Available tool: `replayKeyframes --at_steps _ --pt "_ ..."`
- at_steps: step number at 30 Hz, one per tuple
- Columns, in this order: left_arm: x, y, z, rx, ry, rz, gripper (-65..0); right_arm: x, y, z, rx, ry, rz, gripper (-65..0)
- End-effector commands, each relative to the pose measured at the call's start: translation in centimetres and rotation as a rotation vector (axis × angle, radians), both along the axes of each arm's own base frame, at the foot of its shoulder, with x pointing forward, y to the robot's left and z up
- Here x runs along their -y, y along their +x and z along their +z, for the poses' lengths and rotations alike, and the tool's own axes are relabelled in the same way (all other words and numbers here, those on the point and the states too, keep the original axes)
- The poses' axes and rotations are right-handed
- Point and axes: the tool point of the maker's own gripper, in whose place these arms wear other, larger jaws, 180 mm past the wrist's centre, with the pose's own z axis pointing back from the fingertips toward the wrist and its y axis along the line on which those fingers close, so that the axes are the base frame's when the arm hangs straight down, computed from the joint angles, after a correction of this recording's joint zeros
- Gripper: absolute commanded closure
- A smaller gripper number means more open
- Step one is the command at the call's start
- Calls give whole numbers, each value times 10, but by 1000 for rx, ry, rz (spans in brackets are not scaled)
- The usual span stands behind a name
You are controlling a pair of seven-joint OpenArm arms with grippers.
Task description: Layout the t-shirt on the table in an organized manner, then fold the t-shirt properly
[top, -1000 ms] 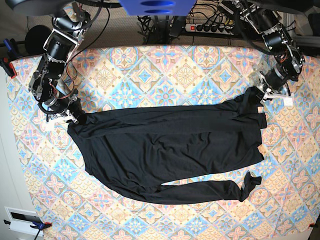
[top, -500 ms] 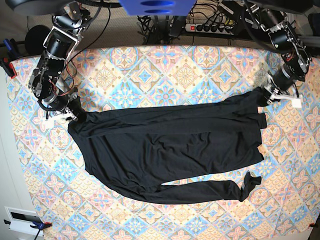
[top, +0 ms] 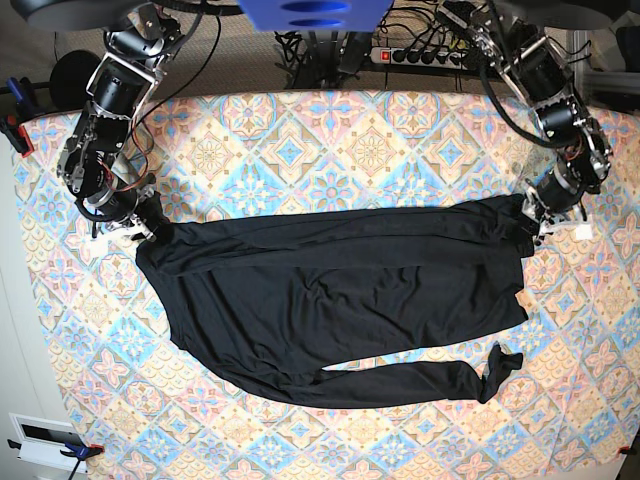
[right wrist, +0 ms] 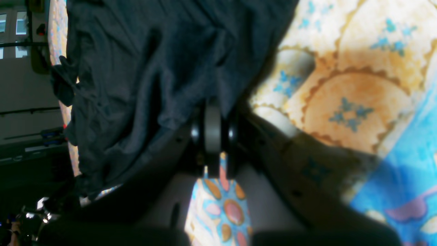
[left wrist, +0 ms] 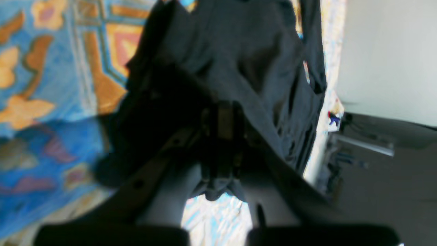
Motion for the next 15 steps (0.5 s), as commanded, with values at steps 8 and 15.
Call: replayKeyframes --at_steps 8,15 --pt "-5 13 13 46 -16 6 -172 9 7 10 27 -22 -6 0" --pt "3 6 11 20 -38 -46 -483 9 7 10 27 -22 -6 0"
